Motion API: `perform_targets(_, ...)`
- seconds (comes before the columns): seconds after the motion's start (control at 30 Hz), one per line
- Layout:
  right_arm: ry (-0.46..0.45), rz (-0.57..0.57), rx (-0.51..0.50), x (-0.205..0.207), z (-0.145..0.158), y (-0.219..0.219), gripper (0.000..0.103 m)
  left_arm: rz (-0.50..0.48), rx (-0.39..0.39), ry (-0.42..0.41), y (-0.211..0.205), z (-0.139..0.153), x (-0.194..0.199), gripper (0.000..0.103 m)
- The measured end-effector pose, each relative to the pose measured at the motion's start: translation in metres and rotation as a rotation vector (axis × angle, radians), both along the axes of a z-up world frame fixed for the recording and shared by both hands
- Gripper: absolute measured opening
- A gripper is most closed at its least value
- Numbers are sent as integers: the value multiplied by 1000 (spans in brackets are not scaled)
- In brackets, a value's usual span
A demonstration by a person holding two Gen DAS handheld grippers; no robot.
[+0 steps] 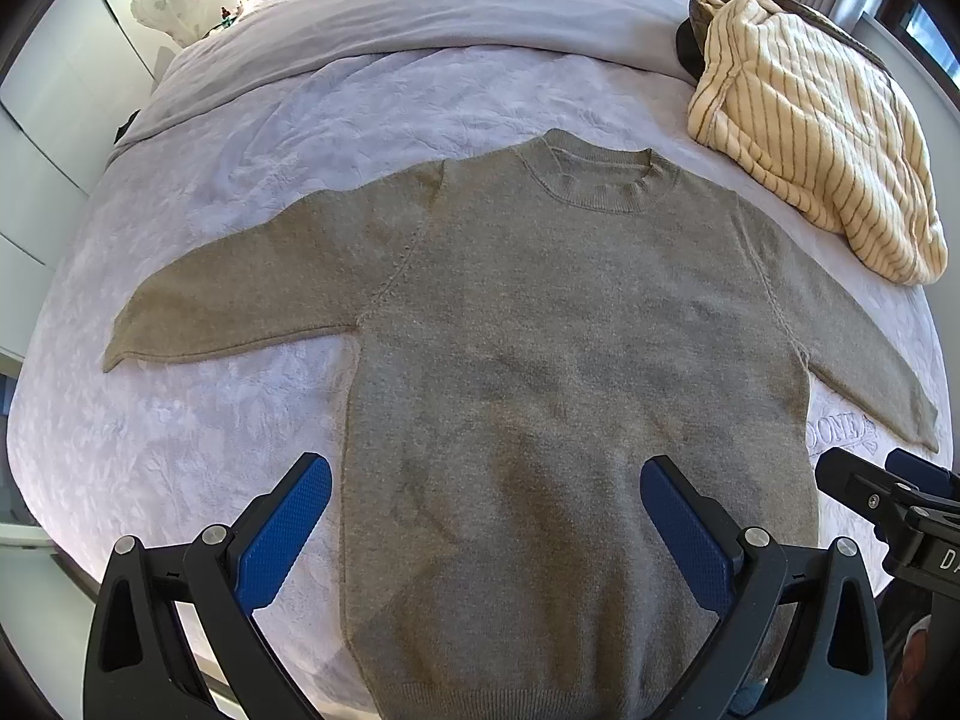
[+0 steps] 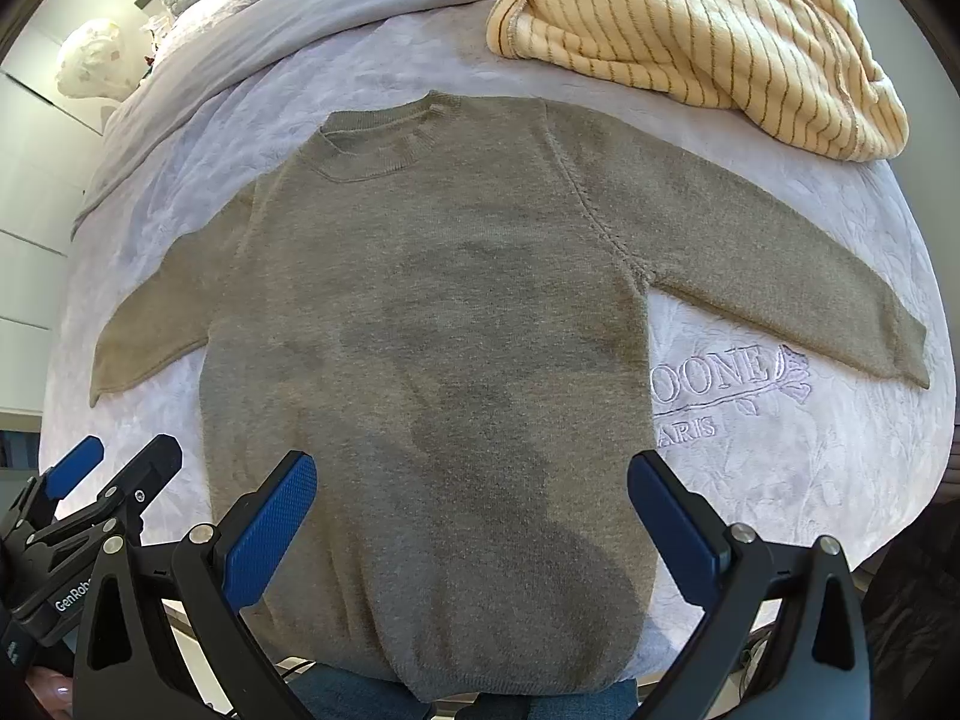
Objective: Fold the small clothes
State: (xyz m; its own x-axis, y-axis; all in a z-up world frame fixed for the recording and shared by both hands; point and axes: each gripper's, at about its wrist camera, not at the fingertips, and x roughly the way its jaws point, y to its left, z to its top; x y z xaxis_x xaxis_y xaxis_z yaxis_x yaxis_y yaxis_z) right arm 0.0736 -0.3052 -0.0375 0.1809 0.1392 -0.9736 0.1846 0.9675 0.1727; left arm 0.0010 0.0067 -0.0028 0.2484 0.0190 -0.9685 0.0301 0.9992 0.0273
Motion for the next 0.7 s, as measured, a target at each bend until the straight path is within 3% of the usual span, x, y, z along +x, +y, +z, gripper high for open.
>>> perform_targets(0.7,0,3,-5,0,0,0,103,3,-26,-12,2,-4,0,103)
